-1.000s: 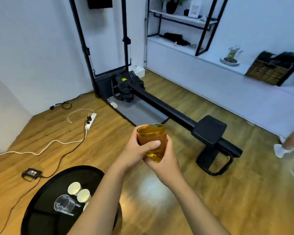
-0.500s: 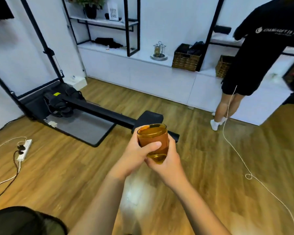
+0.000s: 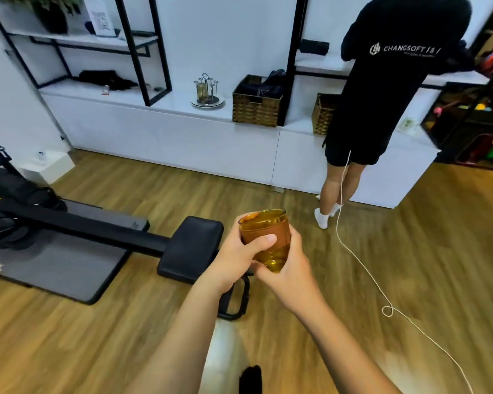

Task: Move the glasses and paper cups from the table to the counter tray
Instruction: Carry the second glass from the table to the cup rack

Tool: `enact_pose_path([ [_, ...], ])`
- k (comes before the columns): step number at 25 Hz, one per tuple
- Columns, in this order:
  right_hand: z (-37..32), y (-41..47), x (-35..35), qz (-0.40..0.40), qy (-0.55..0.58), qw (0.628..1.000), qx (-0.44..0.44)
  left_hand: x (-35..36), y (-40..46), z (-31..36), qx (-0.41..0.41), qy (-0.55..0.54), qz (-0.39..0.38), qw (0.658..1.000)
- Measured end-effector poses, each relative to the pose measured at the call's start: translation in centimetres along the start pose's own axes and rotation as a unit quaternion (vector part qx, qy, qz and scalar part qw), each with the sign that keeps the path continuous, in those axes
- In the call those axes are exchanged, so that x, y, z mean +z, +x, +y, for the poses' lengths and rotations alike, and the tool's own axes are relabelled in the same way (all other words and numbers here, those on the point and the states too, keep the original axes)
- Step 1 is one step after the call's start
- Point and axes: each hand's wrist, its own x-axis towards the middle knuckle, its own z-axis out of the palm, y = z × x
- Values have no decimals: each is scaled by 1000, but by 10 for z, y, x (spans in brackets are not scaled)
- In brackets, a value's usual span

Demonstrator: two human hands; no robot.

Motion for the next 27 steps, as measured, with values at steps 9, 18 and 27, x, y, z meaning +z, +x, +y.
enact_pose_path([
  [9, 30, 207, -46, 13, 17, 1000, 19, 18, 215, 31, -8, 10, -17, 1000],
  [18, 81, 443, -89, -34, 8, 999, -5, 34, 436, 39, -6, -15, 85, 996],
  [27, 84, 640, -84, -171, -14, 985, -33, 5, 585, 76, -4, -19, 233, 972],
])
